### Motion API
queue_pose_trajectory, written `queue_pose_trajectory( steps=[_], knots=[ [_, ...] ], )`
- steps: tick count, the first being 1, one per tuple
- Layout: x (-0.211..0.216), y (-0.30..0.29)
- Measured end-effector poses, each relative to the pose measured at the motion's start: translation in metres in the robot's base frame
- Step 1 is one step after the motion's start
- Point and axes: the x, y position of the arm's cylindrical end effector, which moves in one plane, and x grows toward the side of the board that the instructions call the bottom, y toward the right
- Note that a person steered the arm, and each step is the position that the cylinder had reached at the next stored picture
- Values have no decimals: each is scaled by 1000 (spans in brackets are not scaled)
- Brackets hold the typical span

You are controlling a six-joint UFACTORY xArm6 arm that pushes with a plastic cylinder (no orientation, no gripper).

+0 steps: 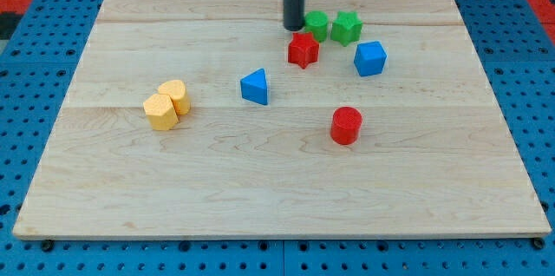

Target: Push red star closer to the red circle

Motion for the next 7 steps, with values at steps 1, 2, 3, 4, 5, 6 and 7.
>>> queue_pose_trajectory(
  steps=[1,2,3,4,5,6,7],
  knots=[
    [0,9],
    [0,8],
    [10,8],
    [40,8],
    [62,4],
    [58,-25],
    [65,-43]
  ],
)
